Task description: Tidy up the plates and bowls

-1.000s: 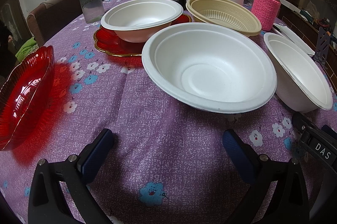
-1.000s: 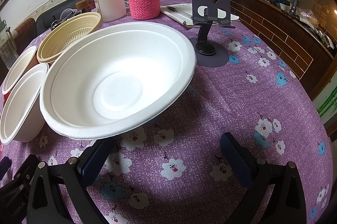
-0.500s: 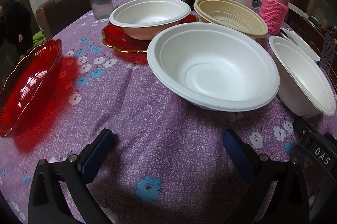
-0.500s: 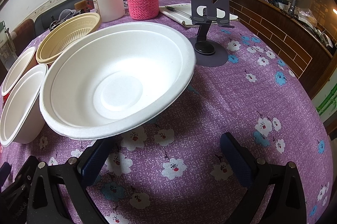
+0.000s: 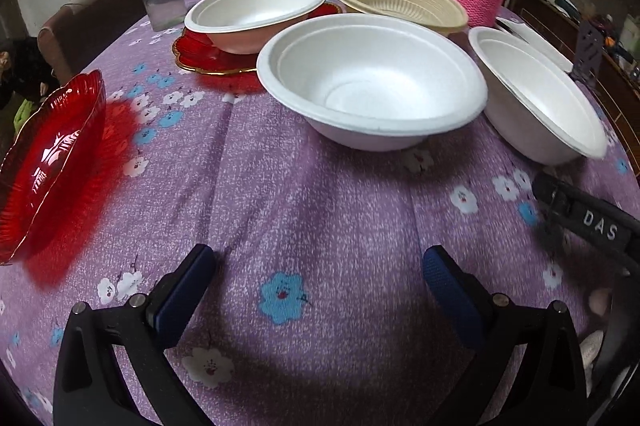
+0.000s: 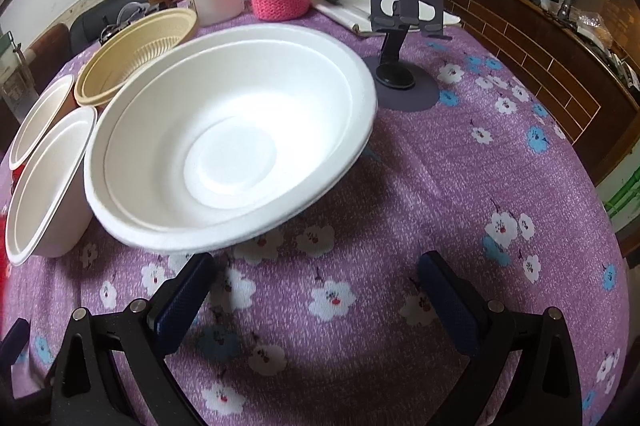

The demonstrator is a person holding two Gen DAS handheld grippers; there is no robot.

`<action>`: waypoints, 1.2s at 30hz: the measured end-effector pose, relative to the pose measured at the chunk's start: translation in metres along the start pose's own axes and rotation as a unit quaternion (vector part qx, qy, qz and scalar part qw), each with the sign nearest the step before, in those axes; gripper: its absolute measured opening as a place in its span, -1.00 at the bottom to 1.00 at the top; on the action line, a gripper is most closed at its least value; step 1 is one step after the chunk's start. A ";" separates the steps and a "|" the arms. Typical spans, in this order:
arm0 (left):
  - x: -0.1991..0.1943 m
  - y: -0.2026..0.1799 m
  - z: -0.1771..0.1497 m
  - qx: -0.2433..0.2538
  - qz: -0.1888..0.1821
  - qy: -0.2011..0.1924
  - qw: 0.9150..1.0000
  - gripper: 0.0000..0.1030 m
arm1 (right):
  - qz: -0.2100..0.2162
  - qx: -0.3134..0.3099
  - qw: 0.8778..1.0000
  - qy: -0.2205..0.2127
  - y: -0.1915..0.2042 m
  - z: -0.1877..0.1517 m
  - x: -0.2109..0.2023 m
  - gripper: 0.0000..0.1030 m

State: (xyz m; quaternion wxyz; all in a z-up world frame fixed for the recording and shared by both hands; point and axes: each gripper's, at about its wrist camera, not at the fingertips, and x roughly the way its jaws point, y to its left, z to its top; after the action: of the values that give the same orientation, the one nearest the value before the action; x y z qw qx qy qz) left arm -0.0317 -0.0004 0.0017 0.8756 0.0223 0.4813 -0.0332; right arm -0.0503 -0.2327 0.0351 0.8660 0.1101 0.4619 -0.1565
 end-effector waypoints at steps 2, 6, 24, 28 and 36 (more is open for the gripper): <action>-0.004 -0.001 -0.006 0.002 0.001 -0.002 1.000 1.00 | 0.000 -0.002 1.000 -0.001 0.000 -0.002 -0.001 0.98; -0.009 -0.002 -0.014 0.010 -0.003 0.001 1.000 1.00 | -0.002 -0.004 1.000 -0.001 0.001 -0.006 -0.003 0.98; -0.295 0.098 -0.097 -0.018 -0.021 -0.335 0.942 0.87 | 0.029 0.023 0.953 -0.301 -0.047 -0.083 -0.234 0.99; -0.373 0.130 -0.103 -0.055 -0.039 -0.416 0.907 0.87 | 0.057 0.049 0.919 -0.388 -0.064 -0.084 -0.319 0.99; -0.528 0.189 -0.068 -0.097 -0.034 -0.481 0.871 0.88 | 0.112 0.050 0.865 -0.486 -0.085 -0.047 -0.466 0.99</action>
State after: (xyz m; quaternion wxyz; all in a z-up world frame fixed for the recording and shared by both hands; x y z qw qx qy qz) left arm -0.3559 0.2121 0.4125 0.9949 -0.0977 0.0024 -0.0232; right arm -0.3621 -0.2163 0.3946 0.9858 0.1145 -0.0416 -0.1152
